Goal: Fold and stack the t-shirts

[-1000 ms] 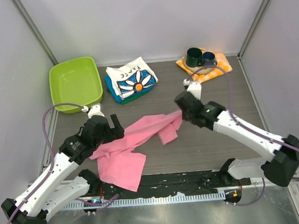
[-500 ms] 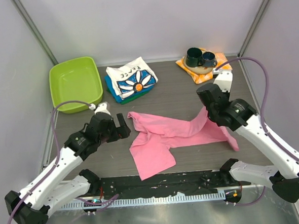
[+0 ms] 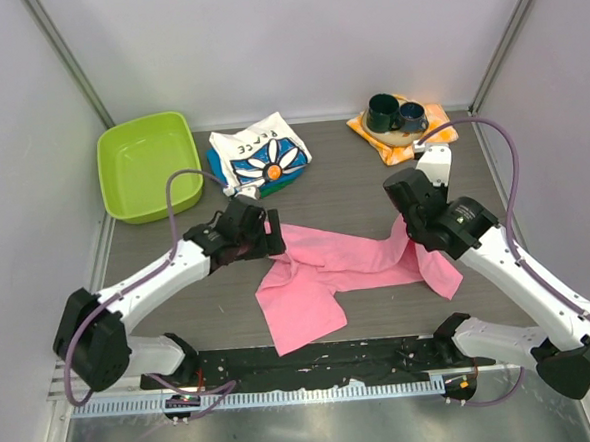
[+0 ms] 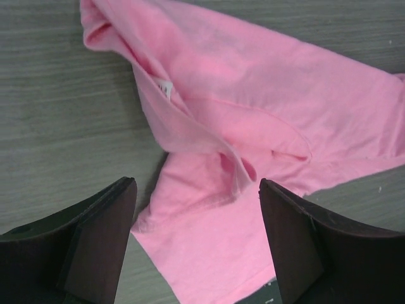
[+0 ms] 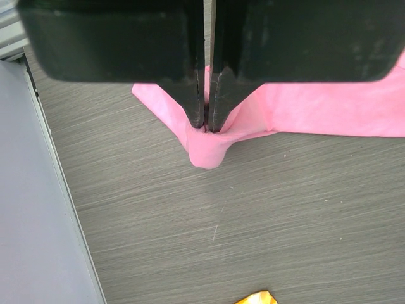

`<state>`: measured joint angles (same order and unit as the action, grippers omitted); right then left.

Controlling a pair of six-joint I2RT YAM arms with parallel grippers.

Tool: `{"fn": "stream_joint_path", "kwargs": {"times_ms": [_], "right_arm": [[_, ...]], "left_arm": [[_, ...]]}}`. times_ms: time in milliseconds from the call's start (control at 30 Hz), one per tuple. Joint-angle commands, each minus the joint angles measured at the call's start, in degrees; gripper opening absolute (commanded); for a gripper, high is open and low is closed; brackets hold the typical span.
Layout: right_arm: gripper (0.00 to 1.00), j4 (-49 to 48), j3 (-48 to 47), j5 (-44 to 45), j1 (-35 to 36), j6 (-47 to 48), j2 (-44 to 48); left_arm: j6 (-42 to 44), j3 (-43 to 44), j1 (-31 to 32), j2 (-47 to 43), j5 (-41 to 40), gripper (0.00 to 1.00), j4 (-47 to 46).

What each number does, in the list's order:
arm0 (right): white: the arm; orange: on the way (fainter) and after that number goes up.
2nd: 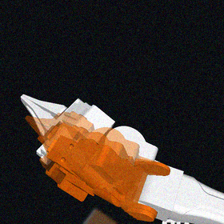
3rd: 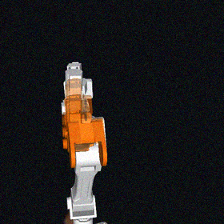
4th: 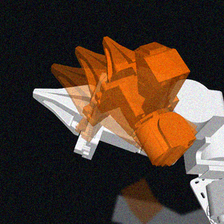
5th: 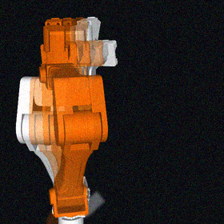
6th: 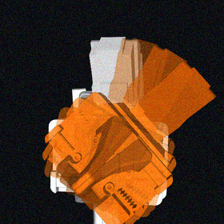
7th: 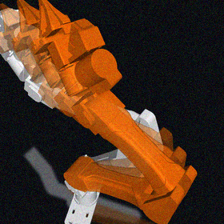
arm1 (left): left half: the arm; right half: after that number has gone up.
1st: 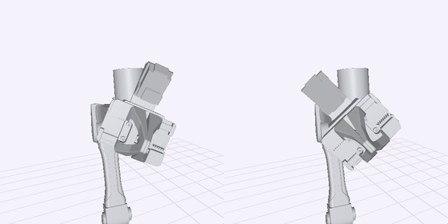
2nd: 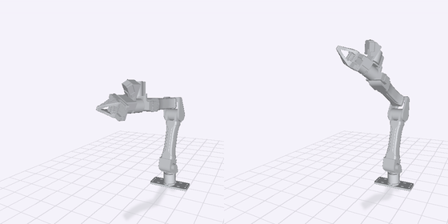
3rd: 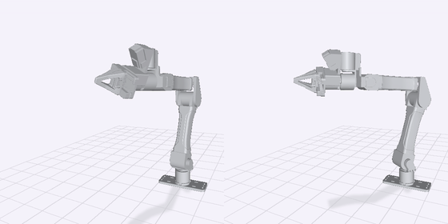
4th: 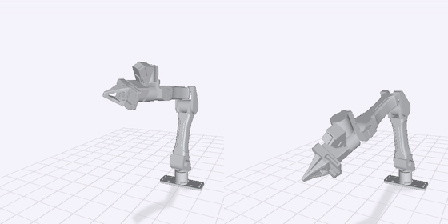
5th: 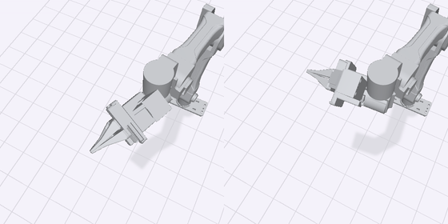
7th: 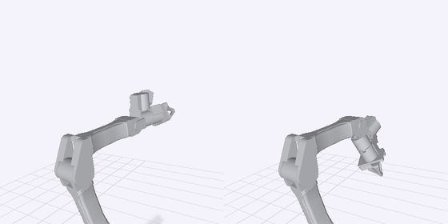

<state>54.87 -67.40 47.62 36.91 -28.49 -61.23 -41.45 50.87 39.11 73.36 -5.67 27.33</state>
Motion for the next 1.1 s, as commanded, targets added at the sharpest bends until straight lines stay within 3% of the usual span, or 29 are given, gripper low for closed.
{"fn": "stream_joint_path", "kwargs": {"times_ms": [0,300,433,533,767,1067], "right_arm": [[0.01,-2.4,1.56,0.55,-0.34,0.8,1.9],[0.01,-2.75,2.53,-0.68,-0.69,1.16,3.57],[0.01,-3.02,3.06,-0.42,-0.69,1.24,3.66],[0.01,-3.37,3.5,-0.86,-0.69,1.16,3.75],[0.01,-4.07,3.94,-1.47,-0.78,1.16,3.84],[0.01,-4.16,4.11,-1.91,-0.78,1.42,4.02]], "left_arm": [[3.83,6.34,-1.31,6.78,-4.35,0.83,-4.39],[3.4,14.51,-4.57,23.74,1.1,0.82,-3.34],[1.9,14.17,-4.31,23.06,5.4,0.79,-7.54],[4.17,17.67,-2.64,22.53,5.5,0.77,-5.02],[6.47,23.57,-0.53,19.1,2.95,0.77,-0.62],[7.18,21.11,-0.62,23.75,-0.39,0.77,-1.13]]}}
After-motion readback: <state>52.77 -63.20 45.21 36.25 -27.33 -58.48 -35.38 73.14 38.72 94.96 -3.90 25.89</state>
